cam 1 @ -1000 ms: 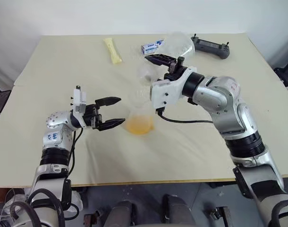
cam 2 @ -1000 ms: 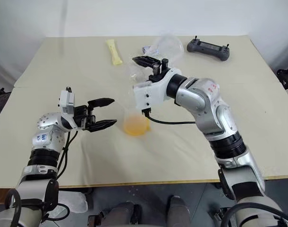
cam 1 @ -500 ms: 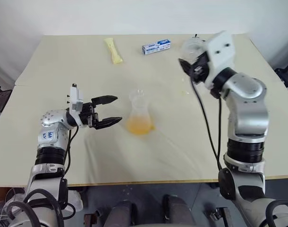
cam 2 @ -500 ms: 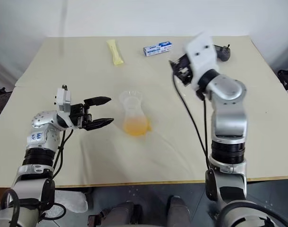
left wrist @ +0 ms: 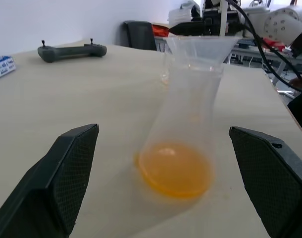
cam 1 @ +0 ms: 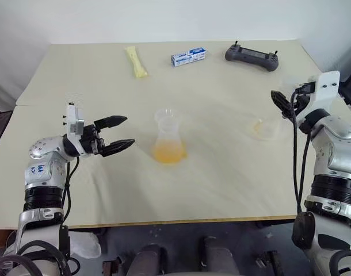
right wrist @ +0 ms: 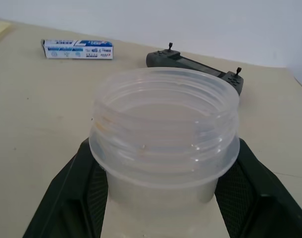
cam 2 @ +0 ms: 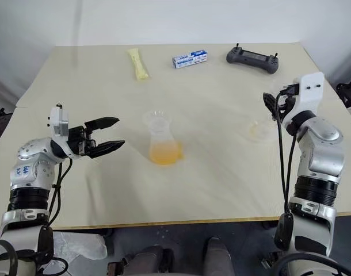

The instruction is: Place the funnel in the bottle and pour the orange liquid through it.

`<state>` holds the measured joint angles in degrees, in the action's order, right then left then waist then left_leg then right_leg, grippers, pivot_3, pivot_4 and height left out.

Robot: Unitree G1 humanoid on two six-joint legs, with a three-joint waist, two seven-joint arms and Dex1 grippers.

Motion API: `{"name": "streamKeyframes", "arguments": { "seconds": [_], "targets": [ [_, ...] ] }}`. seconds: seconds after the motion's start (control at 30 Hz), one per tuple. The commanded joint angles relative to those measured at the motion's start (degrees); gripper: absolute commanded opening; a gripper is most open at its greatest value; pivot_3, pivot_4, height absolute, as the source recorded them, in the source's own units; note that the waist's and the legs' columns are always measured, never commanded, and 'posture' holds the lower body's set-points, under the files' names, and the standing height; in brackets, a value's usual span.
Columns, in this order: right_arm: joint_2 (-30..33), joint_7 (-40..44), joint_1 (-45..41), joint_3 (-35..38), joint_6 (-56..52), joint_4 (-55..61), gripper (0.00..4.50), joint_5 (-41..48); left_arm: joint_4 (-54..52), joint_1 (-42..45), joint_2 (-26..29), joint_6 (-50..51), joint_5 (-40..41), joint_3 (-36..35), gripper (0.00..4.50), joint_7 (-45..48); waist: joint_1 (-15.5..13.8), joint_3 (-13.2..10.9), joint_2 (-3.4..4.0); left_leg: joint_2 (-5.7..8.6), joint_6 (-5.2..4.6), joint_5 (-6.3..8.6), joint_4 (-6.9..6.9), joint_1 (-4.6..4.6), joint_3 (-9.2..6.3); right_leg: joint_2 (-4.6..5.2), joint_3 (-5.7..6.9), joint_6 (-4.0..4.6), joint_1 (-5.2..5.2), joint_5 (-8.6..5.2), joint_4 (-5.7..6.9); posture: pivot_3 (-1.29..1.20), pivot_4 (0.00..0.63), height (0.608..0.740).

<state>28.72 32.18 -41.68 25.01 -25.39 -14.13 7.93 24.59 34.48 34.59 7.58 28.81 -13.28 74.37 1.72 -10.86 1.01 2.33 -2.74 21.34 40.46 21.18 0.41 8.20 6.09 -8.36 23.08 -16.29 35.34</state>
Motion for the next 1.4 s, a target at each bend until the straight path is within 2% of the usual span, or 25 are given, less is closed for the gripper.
{"name": "streamKeyframes", "arguments": {
  "seconds": [0.03, 0.07, 0.27, 0.6, 0.9, 1.0, 1.13, 1.23, 1.4],
  "targets": [
    [1.57, -1.05, 0.43, 2.66, 2.46, -0.16, 2.46, 3.95, -2.85, -1.66, 1.14, 1.13, 1.06, -1.83, 4.50, -2.15, 0.00, 0.00, 0.00, 0.00, 0.00, 0.00, 0.00, 0.00, 0.01, 0.00, 0.00, 0.00, 0.00, 0.00, 0.00, 0.00, 0.150, 0.740],
    [1.80, -0.93, 1.16, 2.83, 2.81, -0.24, 2.46, 4.59, -3.50, -2.30, 1.31, 1.27, 0.68, -1.77, 4.50, -2.88, 0.00, 0.00, 0.00, 0.00, 0.00, 0.00, 0.00, 0.00, 0.00, 0.00, 0.00, 0.00, 0.00, 0.00, 0.00, 0.00, 0.150, 0.740],
    [3.21, -1.40, 4.19, 2.71, 3.06, 2.32, 4.42, 7.87, -5.99, -4.29, 1.56, 2.93, 0.21, -1.46, 4.50, -6.99, -0.28, 0.00, 0.00, 0.07, -0.02, -0.01, 0.01, 0.02, -0.03, 0.10, 0.00, 0.00, -0.01, 0.00, 0.02, 0.00, 0.150, 0.740],
    [7.71, 0.92, 2.53, 2.48, 3.20, 4.23, 4.47, 13.50, -7.77, -6.05, 0.90, 2.48, 0.87, -0.66, 4.50, -5.48, -0.27, 0.00, 0.01, 0.07, -0.02, -0.01, 0.00, 0.01, 0.02, 0.11, 0.00, 0.00, 0.00, 0.00, 0.00, 0.00, 0.150, 0.740],
    [13.83, 9.84, 1.00, 0.04, 0.54, 11.61, 4.47, 19.81, -5.82, -6.07, 2.01, 0.69, 0.59, -0.54, 4.50, -2.04, -0.31, -0.01, 0.01, 0.06, -0.03, -0.01, -0.01, 0.02, 0.04, 0.12, 0.02, 0.00, 0.00, 0.00, -0.06, 0.00, 0.150, 0.740],
    [16.36, 15.56, 5.63, -0.28, -2.47, 19.51, 4.47, 24.39, -3.27, -5.87, 3.79, -1.04, 0.07, -0.79, 4.50, 1.12, -0.38, 0.00, 0.01, 0.05, -0.03, -0.01, -0.01, 0.05, 0.03, 0.12, 0.05, 0.00, 0.00, 0.00, -0.09, 0.00, 0.150, 0.740],
    [19.06, 24.33, 18.94, 1.05, -6.59, 31.70, 4.47, 32.50, -0.06, -5.81, 5.58, -3.64, -0.81, -0.06, 4.50, 4.57, -1.24, 0.01, -0.02, 0.03, -0.03, -0.01, -0.05, 0.03, 0.02, 0.10, 0.12, 0.00, -0.11, 0.00, -0.25, 0.00, 0.150, 0.740],
    [21.47, 28.68, 29.98, 1.22, -5.17, 36.68, 4.47, 31.12, 2.08, -5.83, 6.06, -5.29, -1.22, -0.23, 4.50, 5.71, -2.29, 0.00, -0.04, 0.07, -0.09, -0.02, -0.02, 0.02, 0.06, 0.12, 0.14, -0.06, -0.25, 0.03, -0.43, 0.00, 0.150, 0.740],
    [22.88, 33.62, 44.01, 1.97, 1.08, 35.99, 4.47, 25.83, 3.69, -6.14, 6.01, -6.50, -1.19, -0.57, 4.50, 6.24, -3.22, 0.00, -0.13, 0.06, -0.16, -0.02, 0.10, -0.05, 0.12, 0.14, 0.16, -0.16, -0.46, 0.09, -0.65, 0.00, 0.150, 0.740]
  ]
}}
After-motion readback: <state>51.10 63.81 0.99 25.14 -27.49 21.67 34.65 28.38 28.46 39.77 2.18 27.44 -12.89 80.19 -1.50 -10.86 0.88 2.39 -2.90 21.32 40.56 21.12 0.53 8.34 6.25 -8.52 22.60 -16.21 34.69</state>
